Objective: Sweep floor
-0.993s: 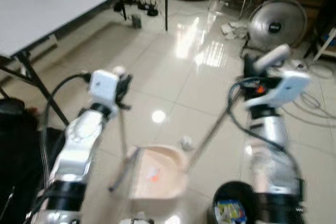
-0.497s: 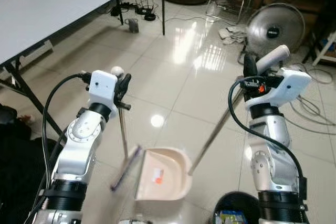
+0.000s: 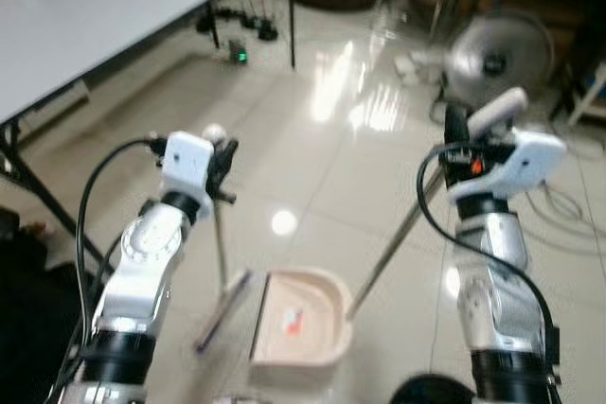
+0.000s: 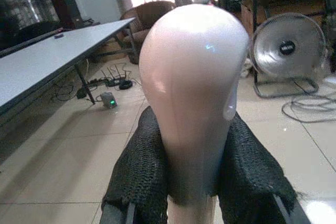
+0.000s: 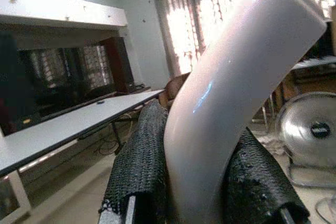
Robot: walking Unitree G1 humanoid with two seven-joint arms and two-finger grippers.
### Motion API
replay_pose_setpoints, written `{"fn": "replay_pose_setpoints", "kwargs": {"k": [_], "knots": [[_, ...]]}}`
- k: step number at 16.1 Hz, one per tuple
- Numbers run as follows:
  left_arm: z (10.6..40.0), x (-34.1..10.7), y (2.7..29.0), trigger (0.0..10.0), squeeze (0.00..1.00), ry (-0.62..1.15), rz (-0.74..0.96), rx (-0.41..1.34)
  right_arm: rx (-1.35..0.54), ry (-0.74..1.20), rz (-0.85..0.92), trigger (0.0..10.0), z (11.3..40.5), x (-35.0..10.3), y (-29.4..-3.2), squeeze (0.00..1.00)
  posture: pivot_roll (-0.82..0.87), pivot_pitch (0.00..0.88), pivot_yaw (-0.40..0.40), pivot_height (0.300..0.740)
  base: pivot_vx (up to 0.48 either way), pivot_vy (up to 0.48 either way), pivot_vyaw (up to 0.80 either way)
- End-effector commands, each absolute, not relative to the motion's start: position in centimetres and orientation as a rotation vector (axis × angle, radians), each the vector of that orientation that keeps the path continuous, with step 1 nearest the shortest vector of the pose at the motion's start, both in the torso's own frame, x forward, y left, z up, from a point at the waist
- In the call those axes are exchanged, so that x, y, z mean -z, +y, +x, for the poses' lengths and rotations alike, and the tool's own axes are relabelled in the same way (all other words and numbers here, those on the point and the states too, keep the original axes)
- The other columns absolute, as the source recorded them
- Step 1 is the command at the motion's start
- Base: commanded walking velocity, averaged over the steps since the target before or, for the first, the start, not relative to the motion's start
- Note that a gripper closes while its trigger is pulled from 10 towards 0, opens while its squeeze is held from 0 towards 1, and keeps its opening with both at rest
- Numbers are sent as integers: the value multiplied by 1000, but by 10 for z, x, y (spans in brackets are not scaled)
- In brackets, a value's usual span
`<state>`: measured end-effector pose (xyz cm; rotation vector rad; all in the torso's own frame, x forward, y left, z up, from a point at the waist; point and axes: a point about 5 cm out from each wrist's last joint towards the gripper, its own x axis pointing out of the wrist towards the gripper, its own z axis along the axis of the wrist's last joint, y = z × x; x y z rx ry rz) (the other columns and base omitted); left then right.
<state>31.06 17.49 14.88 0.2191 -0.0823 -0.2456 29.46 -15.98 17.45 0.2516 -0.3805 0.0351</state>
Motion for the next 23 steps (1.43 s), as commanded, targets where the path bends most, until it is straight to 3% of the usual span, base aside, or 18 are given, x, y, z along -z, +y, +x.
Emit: {"fn": "replay_pose_setpoints", "kwargs": {"k": [1, 4, 11, 23], "knots": [[313, -161, 181, 10000, 0, -131, 258, 224, -68, -414, 297, 10000, 295, -183, -150, 0, 70, 29, 15, 740, 424, 0, -750], [316, -160, 181, 10000, 0, -116, 244, 232, -61, -401, 301, 10000, 295, -181, -150, 0, 69, 35, 17, 740, 391, 0, -800], [316, -155, 173, 10000, 0, -117, 268, 278, -20, -374, 274, 10000, 292, -171, -157, 0, 59, 35, 22, 740, 0, 0, -800], [325, -156, 165, 10000, 0, -103, 270, 271, -27, -350, 235, 10000, 309, -169, -153, 0, 84, 88, 3, 740, 0, 0, 0]]}}
